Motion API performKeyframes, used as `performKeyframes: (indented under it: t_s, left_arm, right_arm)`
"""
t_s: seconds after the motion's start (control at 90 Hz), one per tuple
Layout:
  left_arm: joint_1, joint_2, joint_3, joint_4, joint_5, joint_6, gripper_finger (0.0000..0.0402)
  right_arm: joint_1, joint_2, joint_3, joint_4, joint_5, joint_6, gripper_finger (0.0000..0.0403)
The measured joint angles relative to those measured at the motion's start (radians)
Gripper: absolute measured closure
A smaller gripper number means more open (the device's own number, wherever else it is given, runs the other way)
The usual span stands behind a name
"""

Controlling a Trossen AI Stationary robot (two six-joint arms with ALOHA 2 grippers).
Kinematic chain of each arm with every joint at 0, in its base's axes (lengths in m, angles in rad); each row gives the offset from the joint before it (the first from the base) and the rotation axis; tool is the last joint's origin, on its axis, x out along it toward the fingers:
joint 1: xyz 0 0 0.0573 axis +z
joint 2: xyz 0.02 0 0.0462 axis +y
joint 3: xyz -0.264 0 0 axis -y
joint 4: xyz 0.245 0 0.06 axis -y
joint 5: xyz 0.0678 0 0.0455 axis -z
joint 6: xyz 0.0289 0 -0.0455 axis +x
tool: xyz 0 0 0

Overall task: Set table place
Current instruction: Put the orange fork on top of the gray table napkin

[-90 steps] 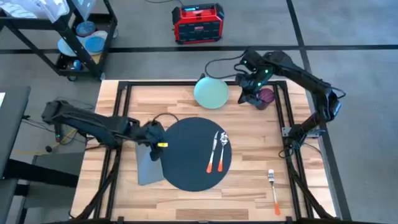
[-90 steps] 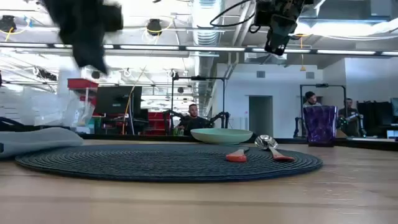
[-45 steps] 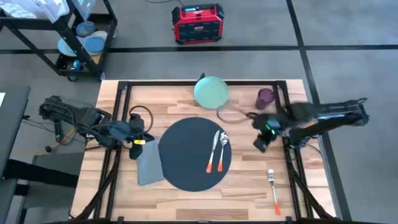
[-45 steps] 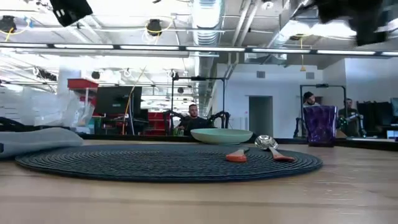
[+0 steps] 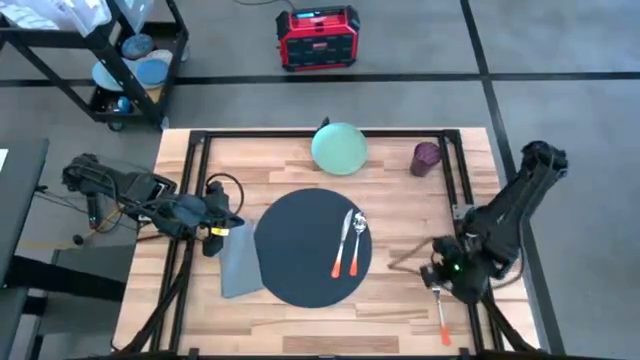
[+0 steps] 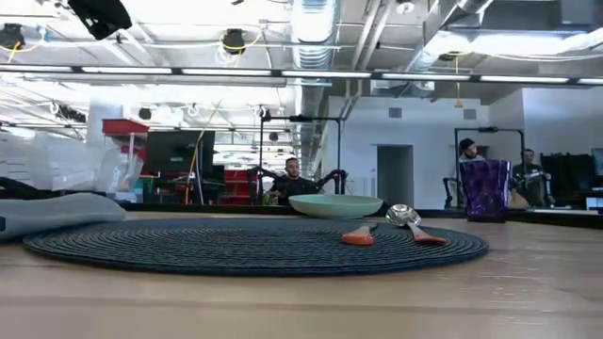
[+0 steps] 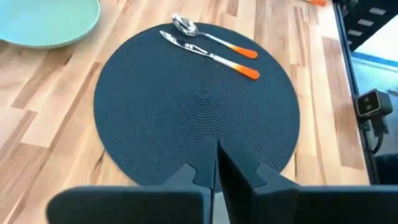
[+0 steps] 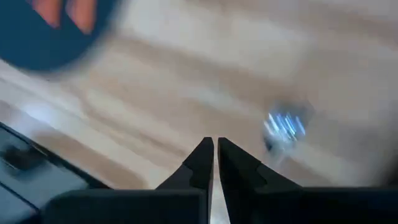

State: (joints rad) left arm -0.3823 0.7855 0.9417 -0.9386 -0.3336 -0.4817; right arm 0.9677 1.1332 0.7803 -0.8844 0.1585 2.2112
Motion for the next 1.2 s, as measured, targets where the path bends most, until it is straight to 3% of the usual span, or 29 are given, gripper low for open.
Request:
performKeyframes:
  t_s: [0.2, 0.578, 0.889, 1.2]
  left_arm:
    - [0.002, 0.0, 0.0, 0.001, 0.0, 0.051, 0.0402]
    - [0.002, 0.0, 0.0, 0.001, 0.001, 0.046, 0.0401]
    - [0.002, 0.0, 0.0, -0.025, 0.012, 0.054, 0.0401]
    - [0.002, 0.0, 0.0, -0.042, 0.011, 0.078, 0.0401]
  right_arm:
    - [-0.029, 0.018, 0.002, 0.142, -0.087, -0.082, 0.0349]
    - [-0.041, 0.053, 0.0, 0.119, -0.302, -0.032, 0.0251]
    - [-0.048, 0.266, 0.0, 0.241, -0.359, -0.012, 0.0261]
    - [-0.049, 0.332, 0.0, 0.236, -0.394, -0.002, 0.0268]
